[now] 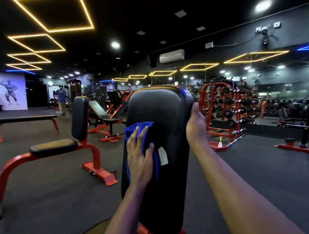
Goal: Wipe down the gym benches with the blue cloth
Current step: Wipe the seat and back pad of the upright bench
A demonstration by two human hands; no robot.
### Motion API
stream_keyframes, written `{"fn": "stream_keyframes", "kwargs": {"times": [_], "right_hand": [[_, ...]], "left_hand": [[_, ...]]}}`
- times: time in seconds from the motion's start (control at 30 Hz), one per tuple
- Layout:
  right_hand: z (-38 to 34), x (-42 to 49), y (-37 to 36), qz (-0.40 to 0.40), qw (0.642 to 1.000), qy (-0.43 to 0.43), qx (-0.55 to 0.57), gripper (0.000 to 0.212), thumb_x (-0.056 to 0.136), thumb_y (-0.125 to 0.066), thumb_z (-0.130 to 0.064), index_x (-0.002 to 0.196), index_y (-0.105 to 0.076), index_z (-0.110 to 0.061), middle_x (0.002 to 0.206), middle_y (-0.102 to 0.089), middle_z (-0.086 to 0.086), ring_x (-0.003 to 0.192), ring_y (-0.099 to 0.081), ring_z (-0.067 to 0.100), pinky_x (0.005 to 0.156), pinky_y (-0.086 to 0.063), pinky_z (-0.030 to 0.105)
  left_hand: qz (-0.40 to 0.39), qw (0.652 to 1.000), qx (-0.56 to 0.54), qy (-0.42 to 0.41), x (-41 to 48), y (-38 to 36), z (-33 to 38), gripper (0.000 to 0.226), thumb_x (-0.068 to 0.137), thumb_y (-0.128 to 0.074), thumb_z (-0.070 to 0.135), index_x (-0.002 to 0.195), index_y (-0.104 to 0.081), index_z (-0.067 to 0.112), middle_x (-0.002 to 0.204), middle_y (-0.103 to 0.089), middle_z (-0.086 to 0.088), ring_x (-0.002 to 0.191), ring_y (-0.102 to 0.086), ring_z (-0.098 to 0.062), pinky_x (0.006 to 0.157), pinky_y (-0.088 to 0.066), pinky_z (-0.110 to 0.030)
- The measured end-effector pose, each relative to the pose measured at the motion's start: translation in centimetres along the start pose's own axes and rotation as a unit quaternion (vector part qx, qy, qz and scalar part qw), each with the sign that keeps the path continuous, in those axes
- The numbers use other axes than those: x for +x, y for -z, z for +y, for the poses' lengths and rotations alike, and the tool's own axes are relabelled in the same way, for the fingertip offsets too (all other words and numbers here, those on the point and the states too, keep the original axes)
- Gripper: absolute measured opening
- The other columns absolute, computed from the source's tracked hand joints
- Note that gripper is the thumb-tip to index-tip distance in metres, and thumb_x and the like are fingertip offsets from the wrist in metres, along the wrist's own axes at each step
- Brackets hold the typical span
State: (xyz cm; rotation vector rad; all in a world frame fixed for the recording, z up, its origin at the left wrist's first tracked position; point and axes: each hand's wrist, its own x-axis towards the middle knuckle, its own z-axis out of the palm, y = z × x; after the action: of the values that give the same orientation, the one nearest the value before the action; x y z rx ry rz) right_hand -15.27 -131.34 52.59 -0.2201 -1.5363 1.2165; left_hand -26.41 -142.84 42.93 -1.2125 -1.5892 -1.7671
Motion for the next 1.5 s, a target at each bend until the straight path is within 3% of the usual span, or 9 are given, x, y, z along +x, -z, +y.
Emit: {"fn": "stream_keyframes", "kwargs": {"times": [0.17, 0.3, 0.5, 0.7, 0.8, 0.87, 1.07, 1.33, 1.5], "right_hand": [[-1.8, 0.0, 3.7, -0.130, 0.980, -0.072, -0.132, 0.065, 0.094, -0.026, -0.069, 0.121, -0.066, -0.026, 0.117, -0.068, 0.006, 0.103, -0.065, 0.022, 0.090, -0.052, 0.038], [-2.0, 0.2, 5.0, -0.123, 0.983, -0.111, -0.078, 0.046, 0.103, -0.038, -0.048, 0.121, -0.066, -0.016, 0.102, -0.071, 0.006, 0.083, -0.067, 0.027, 0.069, -0.057, 0.039], [0.1, -0.2, 5.0, -0.109, 0.985, -0.110, -0.080, 0.057, 0.089, -0.053, -0.061, 0.130, -0.062, -0.022, 0.130, -0.065, 0.000, 0.121, -0.059, 0.026, 0.104, -0.046, 0.051], [-0.2, -1.3, 4.9, -0.094, 0.988, -0.095, -0.070, 0.059, 0.079, -0.057, -0.072, 0.112, -0.073, -0.026, 0.113, -0.072, -0.001, 0.106, -0.065, 0.017, 0.098, -0.050, 0.045], [0.1, -1.4, 5.2, -0.105, 0.986, -0.122, -0.041, 0.039, 0.096, -0.054, -0.048, 0.119, -0.069, -0.020, 0.104, -0.074, 0.006, 0.088, -0.070, 0.019, 0.071, -0.056, 0.035], [0.5, -1.3, 5.5, -0.117, 0.985, -0.125, -0.026, 0.038, 0.097, -0.055, -0.041, 0.124, -0.066, -0.017, 0.105, -0.074, 0.006, 0.084, -0.070, 0.018, 0.067, -0.054, 0.031], [0.6, -2.0, 5.4, -0.109, 0.985, -0.132, 0.001, 0.032, 0.098, -0.055, -0.035, 0.122, -0.067, -0.018, 0.111, -0.073, 0.006, 0.090, -0.072, 0.018, 0.076, -0.057, 0.034], [0.8, -3.4, 4.5, -0.057, 0.995, -0.078, 0.013, 0.024, 0.100, -0.054, -0.032, 0.106, -0.072, -0.018, 0.085, -0.075, 0.007, 0.073, -0.072, 0.018, 0.062, -0.056, 0.026], [1.4, -3.2, 4.2, -0.028, 0.998, -0.064, 0.007, 0.025, 0.097, -0.059, -0.034, 0.105, -0.075, -0.017, 0.087, -0.076, -0.001, 0.083, -0.073, 0.012, 0.073, -0.059, 0.030]], "left_hand": [[-0.032, 0.994, 0.048, -0.088, 5.1, -1.6, 6.6, 0.054, 0.095, -0.039, 0.047, 0.148, -0.031, 0.039, 0.159, -0.020, 0.015, 0.148, -0.012, -0.011, 0.119, -0.019, -0.039], [-0.027, 0.993, 0.075, -0.083, 4.1, -3.2, 7.8, 0.055, 0.097, -0.042, 0.045, 0.149, -0.026, 0.046, 0.161, -0.012, 0.018, 0.150, -0.004, -0.011, 0.118, -0.019, -0.053], [-0.032, 0.991, 0.092, -0.090, -5.6, -2.3, 3.4, 0.055, 0.096, -0.046, 0.041, 0.149, -0.032, 0.042, 0.162, -0.012, 0.013, 0.151, -0.008, -0.015, 0.115, -0.028, -0.052], [-0.042, 0.984, 0.140, -0.101, 3.6, -3.5, 9.0, 0.054, 0.097, -0.034, 0.055, 0.148, -0.016, 0.054, 0.164, 0.000, 0.012, 0.151, 0.003, -0.019, 0.118, -0.017, -0.056], [-0.044, 0.978, 0.160, -0.128, 5.5, -4.1, 10.1, 0.054, 0.098, -0.037, 0.051, 0.150, -0.024, 0.047, 0.164, -0.004, 0.009, 0.151, 0.004, -0.020, 0.119, -0.010, -0.057], [-0.029, 0.979, 0.142, -0.144, 3.0, -3.9, 8.6, 0.054, 0.097, -0.040, 0.046, 0.150, -0.030, 0.042, 0.164, -0.010, 0.007, 0.151, -0.001, -0.019, 0.118, -0.018, -0.059], [-0.043, 0.983, 0.115, -0.134, -6.3, -2.7, 3.7, 0.054, 0.094, -0.049, 0.033, 0.147, -0.039, 0.038, 0.163, -0.014, 0.007, 0.151, -0.008, -0.020, 0.111, -0.032, -0.055], [-0.041, 0.985, 0.115, -0.122, 6.1, -3.3, 9.0, 0.050, 0.097, -0.040, 0.047, 0.147, -0.033, 0.047, 0.163, -0.008, 0.013, 0.151, 0.002, -0.015, 0.115, -0.026, -0.058], [-0.010, 0.989, 0.058, -0.139, 3.7, -3.5, 7.4, 0.048, 0.098, -0.051, 0.030, 0.146, -0.042, 0.035, 0.162, -0.017, 0.012, 0.151, -0.004, -0.013, 0.120, -0.020, -0.050]]}}
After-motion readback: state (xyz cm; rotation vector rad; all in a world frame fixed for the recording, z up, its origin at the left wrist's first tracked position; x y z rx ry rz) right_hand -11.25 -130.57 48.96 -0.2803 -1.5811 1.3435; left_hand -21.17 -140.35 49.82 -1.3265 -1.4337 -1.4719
